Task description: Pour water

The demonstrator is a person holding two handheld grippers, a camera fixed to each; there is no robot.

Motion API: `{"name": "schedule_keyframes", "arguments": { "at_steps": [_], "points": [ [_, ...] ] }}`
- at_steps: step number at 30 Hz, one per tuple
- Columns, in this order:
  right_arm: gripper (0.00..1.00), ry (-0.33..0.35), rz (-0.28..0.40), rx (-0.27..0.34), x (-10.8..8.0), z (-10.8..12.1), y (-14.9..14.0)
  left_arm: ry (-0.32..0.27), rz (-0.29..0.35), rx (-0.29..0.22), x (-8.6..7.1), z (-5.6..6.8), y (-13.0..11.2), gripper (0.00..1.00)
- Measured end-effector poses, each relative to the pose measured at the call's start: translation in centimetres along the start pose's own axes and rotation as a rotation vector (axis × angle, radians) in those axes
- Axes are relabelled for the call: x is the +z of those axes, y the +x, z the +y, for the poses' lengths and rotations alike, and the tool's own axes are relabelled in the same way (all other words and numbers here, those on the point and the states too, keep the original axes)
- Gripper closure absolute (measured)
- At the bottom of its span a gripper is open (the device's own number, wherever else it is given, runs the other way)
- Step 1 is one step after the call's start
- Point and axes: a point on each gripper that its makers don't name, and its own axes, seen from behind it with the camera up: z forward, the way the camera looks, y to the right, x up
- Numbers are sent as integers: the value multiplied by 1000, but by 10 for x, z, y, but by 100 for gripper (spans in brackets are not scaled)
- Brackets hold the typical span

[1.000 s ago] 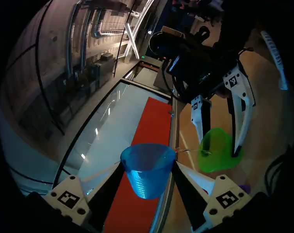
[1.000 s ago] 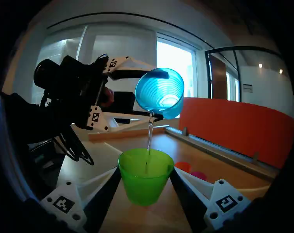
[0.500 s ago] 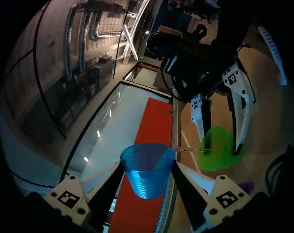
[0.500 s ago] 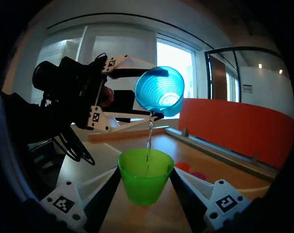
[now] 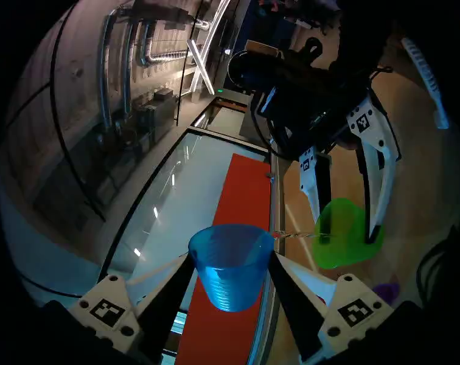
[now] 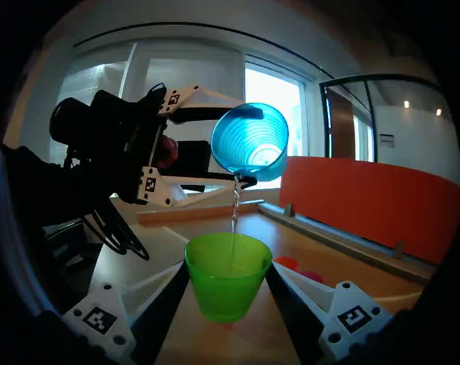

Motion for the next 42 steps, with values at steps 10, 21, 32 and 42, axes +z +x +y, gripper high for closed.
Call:
{"name": "schedule_keyframes", "arguments": {
  "at_steps": [10,21,32,42],
  "points": [
    [10,-1,17,5,1,-2,6,5,1,11,1,1,-1,15],
    [10,-1,38,7,2,-2,9,8,3,20,2,2,1,15],
    [10,-2,59,10,3,-2,14,6,3,34,3,0,1,15],
    [10,-2,67,11,1,0,11,5,6,40,1,-2,3,15]
  ]
}}
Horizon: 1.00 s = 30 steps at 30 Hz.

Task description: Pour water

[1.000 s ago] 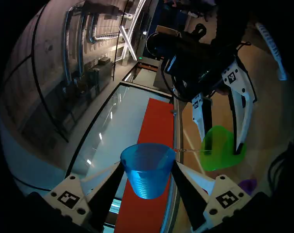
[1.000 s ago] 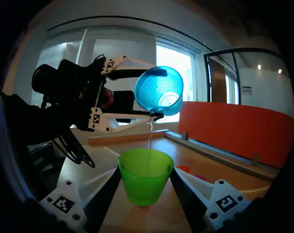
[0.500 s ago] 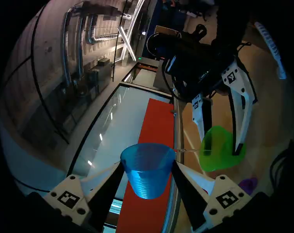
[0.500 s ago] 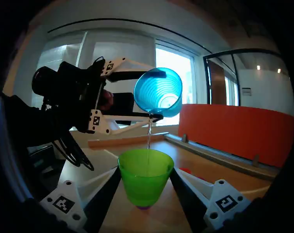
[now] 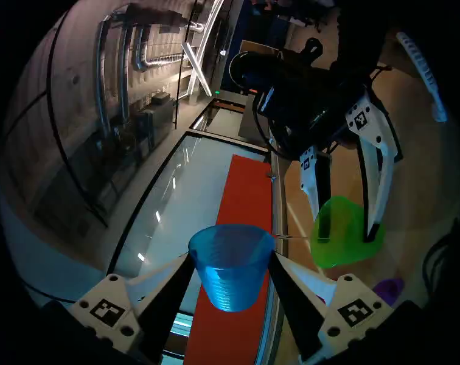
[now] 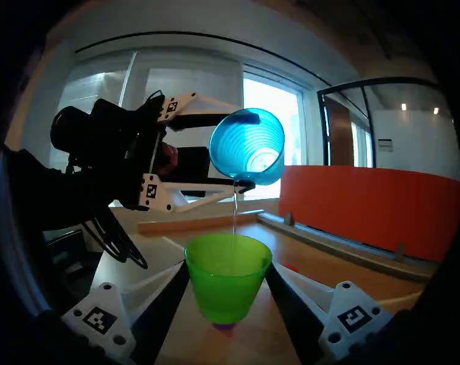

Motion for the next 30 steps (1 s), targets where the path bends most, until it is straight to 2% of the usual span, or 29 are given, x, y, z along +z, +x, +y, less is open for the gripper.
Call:
{"name": "schedule_keyframes", "arguments": {
  "at_steps": [17,30],
  "points": [
    [10,-5,6,-1,-6,3,1,12,8,38,1,-7,4,15],
    [10,-6,7,-5,-5,4,3,13,11,76,4,-3,7,15]
  ]
}}
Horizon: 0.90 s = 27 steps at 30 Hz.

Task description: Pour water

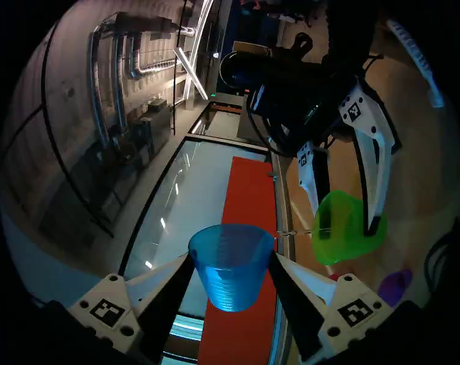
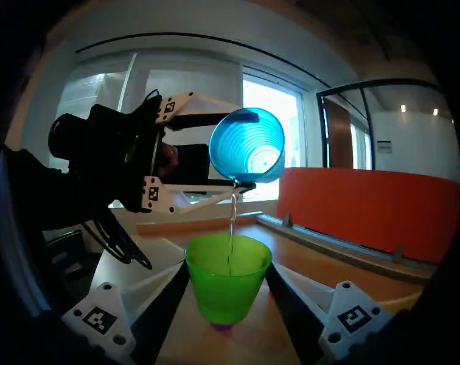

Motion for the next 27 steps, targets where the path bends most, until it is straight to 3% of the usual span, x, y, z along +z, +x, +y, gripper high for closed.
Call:
{"name": "schedule_keyframes", "arguments": {
  "at_steps": [27],
  "points": [
    [10,-3,-3,-8,1,0,1,15,3,102,2,-4,1,15]
  ]
}}
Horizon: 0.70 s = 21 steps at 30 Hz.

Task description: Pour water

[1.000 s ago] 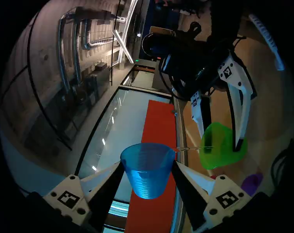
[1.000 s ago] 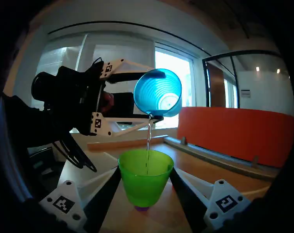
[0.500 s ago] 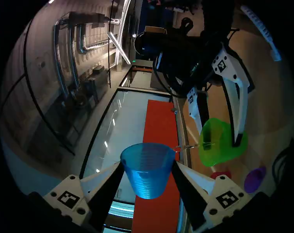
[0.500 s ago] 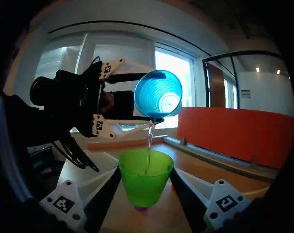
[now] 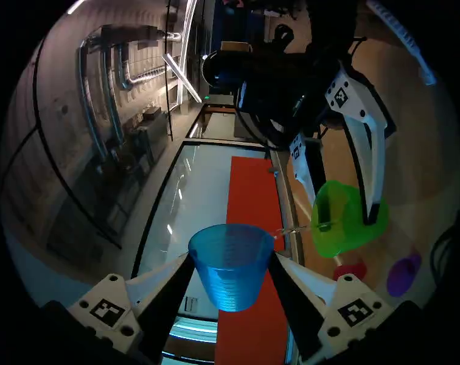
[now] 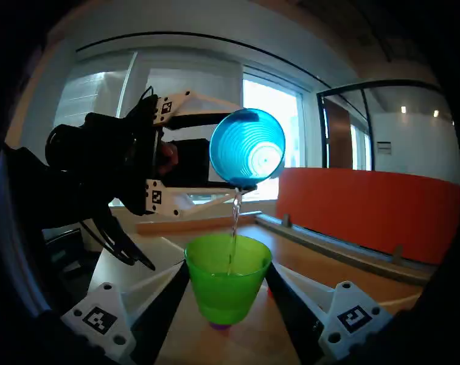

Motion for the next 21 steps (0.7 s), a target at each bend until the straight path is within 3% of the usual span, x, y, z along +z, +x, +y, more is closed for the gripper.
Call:
{"name": "schedule_keyframes", "arguments": {
  "at_steps": [21],
  "points": [
    [10,-4,-2,-5,1,0,0,17,2,87,-4,-2,6,15]
  ]
}}
